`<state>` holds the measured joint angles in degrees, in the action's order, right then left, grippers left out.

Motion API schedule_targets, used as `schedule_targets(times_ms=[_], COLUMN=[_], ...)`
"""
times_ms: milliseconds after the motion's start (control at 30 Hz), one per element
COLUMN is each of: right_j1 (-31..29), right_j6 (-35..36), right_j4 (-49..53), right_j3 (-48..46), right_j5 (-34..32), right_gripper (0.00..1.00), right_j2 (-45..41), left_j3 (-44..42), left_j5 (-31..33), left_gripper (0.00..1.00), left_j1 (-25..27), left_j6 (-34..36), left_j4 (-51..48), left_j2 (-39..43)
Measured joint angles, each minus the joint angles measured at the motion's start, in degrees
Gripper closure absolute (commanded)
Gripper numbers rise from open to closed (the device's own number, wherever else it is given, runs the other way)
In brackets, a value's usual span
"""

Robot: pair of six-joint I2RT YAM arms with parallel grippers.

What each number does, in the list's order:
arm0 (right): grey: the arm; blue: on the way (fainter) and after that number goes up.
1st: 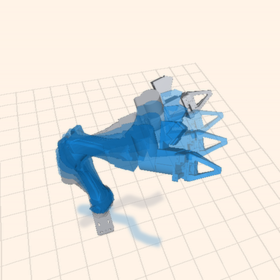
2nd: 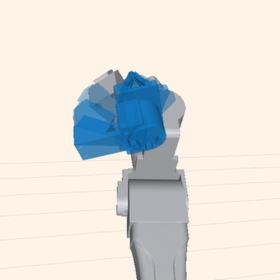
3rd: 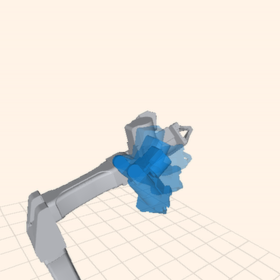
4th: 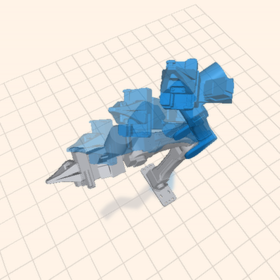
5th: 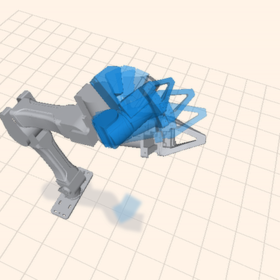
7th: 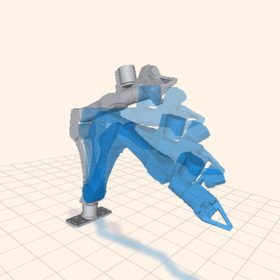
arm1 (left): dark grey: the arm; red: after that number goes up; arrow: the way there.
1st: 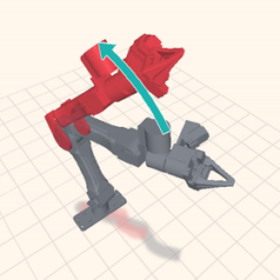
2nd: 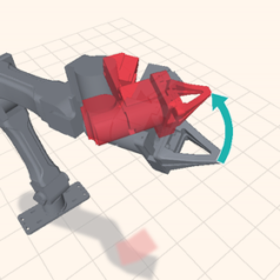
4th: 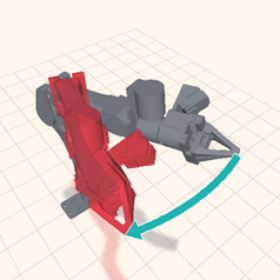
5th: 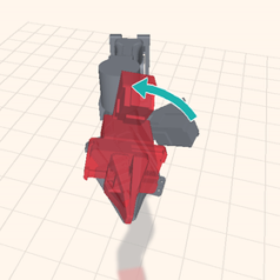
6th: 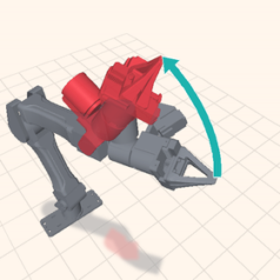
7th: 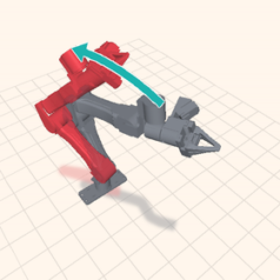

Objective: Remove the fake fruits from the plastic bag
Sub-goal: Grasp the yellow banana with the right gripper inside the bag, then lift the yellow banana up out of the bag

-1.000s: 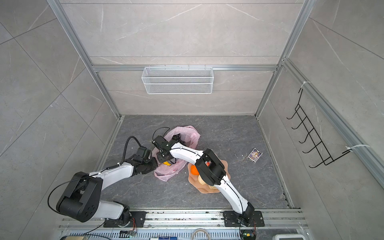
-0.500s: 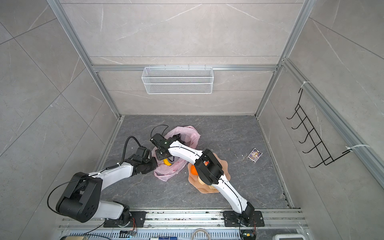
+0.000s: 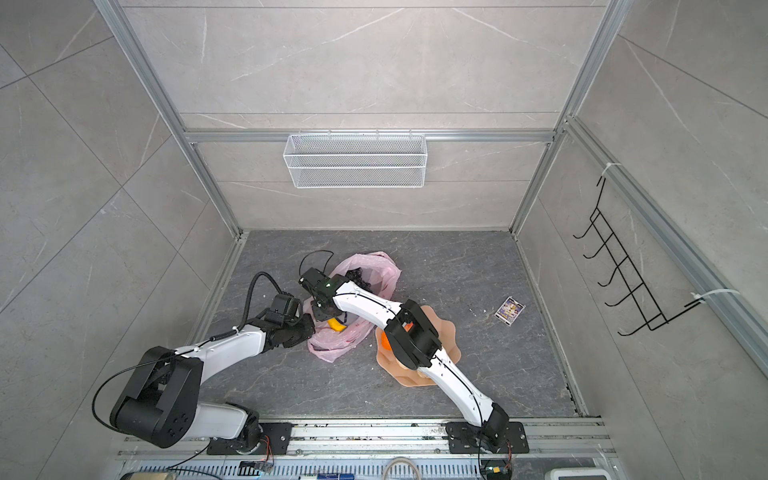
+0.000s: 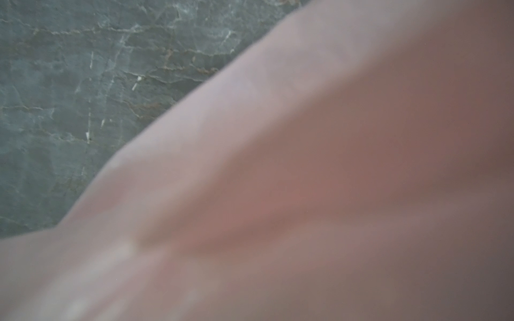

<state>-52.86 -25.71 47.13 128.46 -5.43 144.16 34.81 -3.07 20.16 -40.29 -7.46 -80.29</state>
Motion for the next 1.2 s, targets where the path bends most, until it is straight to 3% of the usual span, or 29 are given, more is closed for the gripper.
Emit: schedule_targets(times_ms=[433,833,1000,1200], right_j1=[0.55,1.14,1.33,2.45], right_j6=[-0.46,-0.85,-0.66,-0.94], right_j4=[-1.29,-12.87,-16.72,-18.71], right_j3=[-3.82,-19.89,-19.43,-12.37], right_j5=[0.13,2.40,2.21,1.03], right_gripper=[0.81,0.81,0.80,0.80], right_j2=[-13.00,-19.63,-21.59,-21.24], left_j3=[1.79,6.23,6.82,6.84], left_j5=[1.51,1.36,1.77,3.17], left_gripper=[0.96,0.96,0.97,0.97], left_j1=[-0.35,-0.61,-0.11,2.69], left_j6=[1.31,1.60,3.50,5.60], left_j4=[-0.96,-2.45,-3.65,-4.28], left_j2=[-0.44,-2.34,-4.04,-4.28])
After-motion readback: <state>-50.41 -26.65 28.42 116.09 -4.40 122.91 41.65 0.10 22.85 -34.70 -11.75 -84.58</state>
